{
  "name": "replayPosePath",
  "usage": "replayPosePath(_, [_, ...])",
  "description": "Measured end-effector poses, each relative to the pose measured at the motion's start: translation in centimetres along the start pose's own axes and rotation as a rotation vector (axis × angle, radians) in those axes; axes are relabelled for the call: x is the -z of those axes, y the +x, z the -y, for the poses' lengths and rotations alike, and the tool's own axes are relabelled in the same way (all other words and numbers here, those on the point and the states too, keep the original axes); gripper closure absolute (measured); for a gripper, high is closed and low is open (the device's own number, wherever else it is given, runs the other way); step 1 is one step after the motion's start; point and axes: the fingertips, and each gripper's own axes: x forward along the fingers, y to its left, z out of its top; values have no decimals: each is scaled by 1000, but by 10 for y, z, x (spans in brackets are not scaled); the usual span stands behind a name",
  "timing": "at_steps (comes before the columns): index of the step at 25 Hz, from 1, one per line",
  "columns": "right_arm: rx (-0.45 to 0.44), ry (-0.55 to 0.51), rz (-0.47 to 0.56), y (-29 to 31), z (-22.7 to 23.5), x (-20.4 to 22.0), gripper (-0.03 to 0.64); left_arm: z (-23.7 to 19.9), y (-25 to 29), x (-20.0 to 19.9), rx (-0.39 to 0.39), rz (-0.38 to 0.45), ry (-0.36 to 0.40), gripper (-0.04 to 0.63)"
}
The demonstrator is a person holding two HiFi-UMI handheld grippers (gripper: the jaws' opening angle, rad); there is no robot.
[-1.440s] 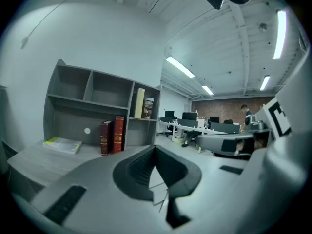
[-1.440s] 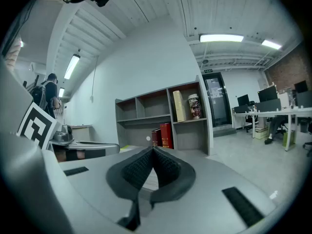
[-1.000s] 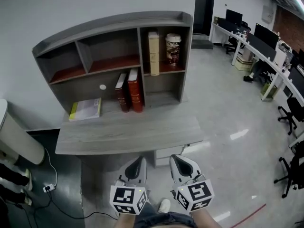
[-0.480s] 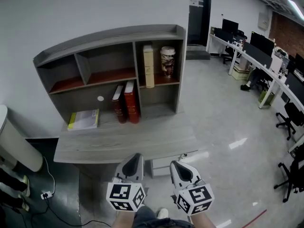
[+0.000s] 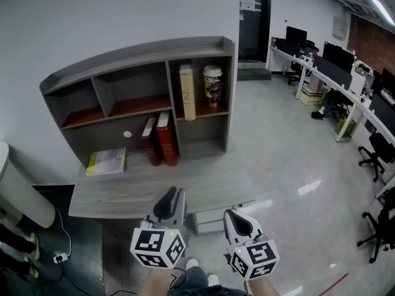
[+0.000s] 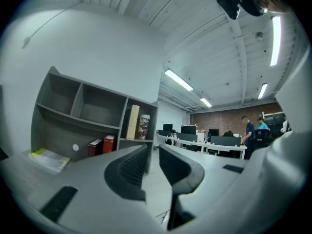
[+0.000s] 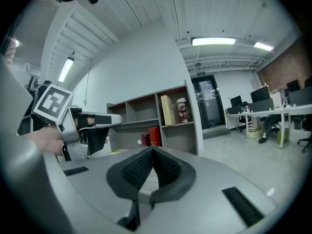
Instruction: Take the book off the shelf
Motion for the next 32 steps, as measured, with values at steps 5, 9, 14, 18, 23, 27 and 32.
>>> replayPosePath(5, [15,2,-8,5,13,1,609,-6,21,-9,-6,9,-1,523])
replayPosePath(9, [31,12,-23,14,24,2,609,-9,39,-12,-12,-7,19,512])
replayPosePath(14, [34,4,-26,32,33,-3,609,-15,65,-13,-15,-30,20,486])
replayPosePath(18, [40,-2,-34,45,42,-5,609,-19,85,-14,-14,-39,18,472])
replayPosePath(23, [48,-2,-55,63,53,-1,609,-26,109,-15,-13,-46,26,457])
replayPosePath(27, [52,4,-70,80,63,1,609,-35,130,-14,-14,-59,26,448])
replayPosePath(32, [54,12,-81,101,75,1,609,-44,156,-13,-14,-71,23,442])
